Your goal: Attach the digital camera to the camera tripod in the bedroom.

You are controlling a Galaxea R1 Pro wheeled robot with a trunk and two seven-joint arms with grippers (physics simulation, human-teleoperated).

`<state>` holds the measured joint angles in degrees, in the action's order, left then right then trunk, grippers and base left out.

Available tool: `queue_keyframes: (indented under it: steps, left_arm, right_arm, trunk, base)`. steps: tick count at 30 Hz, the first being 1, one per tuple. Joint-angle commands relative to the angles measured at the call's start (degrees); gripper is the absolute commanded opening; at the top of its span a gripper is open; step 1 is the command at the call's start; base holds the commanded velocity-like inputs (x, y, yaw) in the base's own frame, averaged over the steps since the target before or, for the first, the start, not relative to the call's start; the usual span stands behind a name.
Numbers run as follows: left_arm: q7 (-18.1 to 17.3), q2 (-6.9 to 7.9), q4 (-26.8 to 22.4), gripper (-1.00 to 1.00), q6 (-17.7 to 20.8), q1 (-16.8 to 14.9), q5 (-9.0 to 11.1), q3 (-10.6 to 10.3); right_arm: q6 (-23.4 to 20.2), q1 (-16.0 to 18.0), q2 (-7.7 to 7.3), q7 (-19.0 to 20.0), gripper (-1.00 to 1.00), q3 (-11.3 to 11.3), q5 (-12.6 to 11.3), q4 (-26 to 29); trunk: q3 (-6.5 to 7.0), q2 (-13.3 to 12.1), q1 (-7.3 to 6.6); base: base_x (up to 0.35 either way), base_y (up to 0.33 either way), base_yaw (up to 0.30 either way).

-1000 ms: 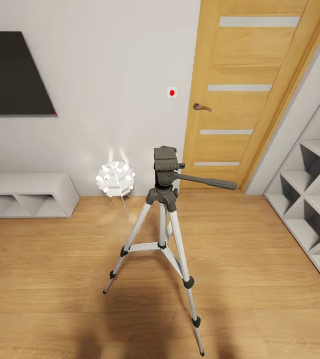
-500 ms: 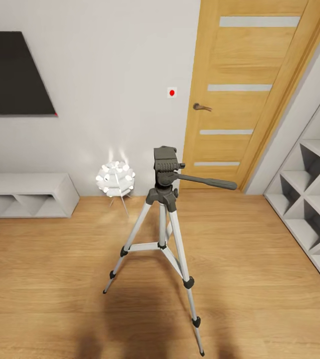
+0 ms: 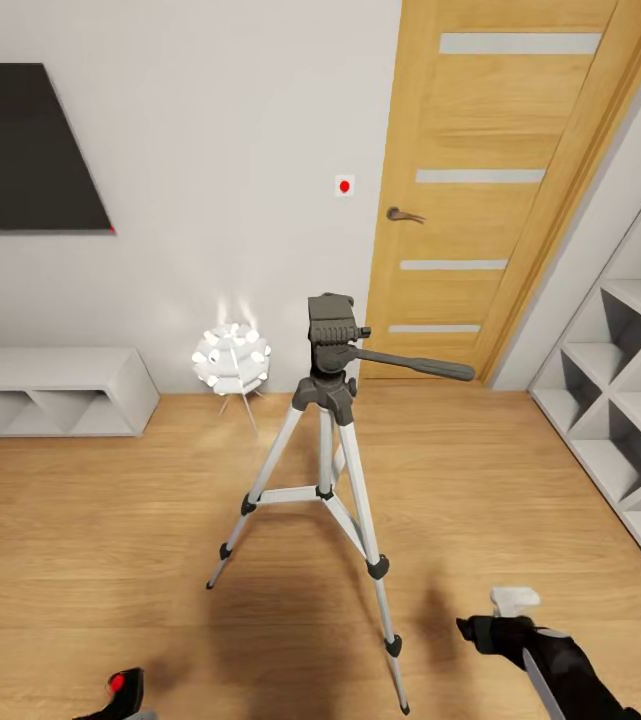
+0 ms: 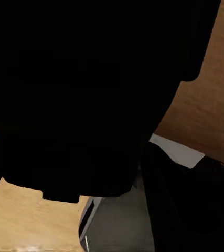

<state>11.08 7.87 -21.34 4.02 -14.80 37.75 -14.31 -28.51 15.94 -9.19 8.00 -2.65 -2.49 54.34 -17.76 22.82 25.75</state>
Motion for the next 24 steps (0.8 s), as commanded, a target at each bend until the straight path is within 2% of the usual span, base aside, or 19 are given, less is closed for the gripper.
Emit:
queue_keyframes:
  steps: [1, 4, 6, 10, 11, 12, 14, 18, 19, 22, 24]
  left_arm:
    - [0.49, 0.14, -0.54, -1.00, 1.54, -0.05, 0.23, -0.39]
    - [0.69, 0.21, -1.62, -1.00, 5.44, -0.46, 0.28, -0.31]
    - [0.73, 0.21, -2.16, -1.00, 6.54, -0.56, 0.27, -0.30]
    - [0.81, 0.18, -2.48, -1.00, 7.36, -0.59, 0.24, -0.29]
    - [0.80, 0.19, -2.60, -1.00, 7.56, -0.59, 0.23, -0.28]
    - [0.82, 0.21, -2.88, -1.00, 7.78, -0.60, 0.22, -0.28]
    - [0.81, 0.19, -3.00, -1.00, 7.84, -0.59, 0.25, -0.28]
    - [0.76, 0.10, -3.89, -1.00, 7.95, -0.59, 0.28, -0.28]
    - [0.73, 0.06, -4.40, -1.00, 7.97, -0.59, 0.28, -0.28]
    - [0.71, 0.04, -4.83, -1.00, 8.01, -0.60, 0.34, -0.28]
    - [0.70, 0.00, -4.87, -1.00, 7.97, -0.59, 0.37, -0.28]
  right_arm:
    - [-1.63, 0.06, 0.05, 0.68, 1.00, -0.10, -0.20, 2.80]
    - [-7.74, 1.18, 0.26, 2.39, 1.00, -0.05, -0.28, 12.31]
    - [-11.88, 2.04, 0.46, 3.65, 1.00, 0.02, -0.32, 17.25]
    - [-16.38, 2.58, 0.98, 6.52, 1.00, 0.12, -0.32, 23.91]
    - [-17.85, 2.71, 1.42, 8.33, 1.00, 0.14, -0.31, 27.10]
    - [-19.43, 2.86, 2.01, 11.97, 1.00, 0.35, -0.27, 31.59]
    - [-19.83, 2.89, 2.22, 13.37, 1.00, 1.01, -0.24, 32.76]
    - [-19.85, 2.93, 2.90, 14.85, 1.00, 5.45, 0.30, 34.06]
    - [-19.78, 2.94, 3.14, 15.07, 1.00, 7.50, 0.49, 34.29]
    - [-19.74, 2.95, 3.42, 15.31, 1.00, 11.17, 0.72, 34.56]
    - [-19.74, 2.95, 3.51, 15.34, 1.00, 12.16, 0.76, 34.63]
  trunk:
    - [-0.11, 0.10, 0.03]
    - [-0.11, 0.10, 0.03]
    - [-0.11, 0.10, 0.03]
    - [-0.11, 0.10, 0.03]
    - [-0.11, 0.10, 0.03]
    - [-0.11, 0.10, 0.03]
    - [-0.11, 0.10, 0.03]
    - [-0.11, 0.10, 0.03]
    - [-0.11, 0.10, 0.03]
    - [-0.11, 0.10, 0.03]
    - [-0.11, 0.10, 0.03]
  base:
    - [0.000, 0.000, 0.000]
    - [0.000, 0.000, 0.000]
    - [0.000, 0.000, 0.000]
    - [0.000, 0.000, 0.000]
    - [0.000, 0.000, 0.000]
    - [0.000, 0.000, 0.000]
    - [0.000, 0.000, 0.000]
    - [0.000, 0.000, 0.000]
    - [0.000, 0.000, 0.000]
    - [0.000, 0.000, 0.000]
    - [0.000, 0.000, 0.000]
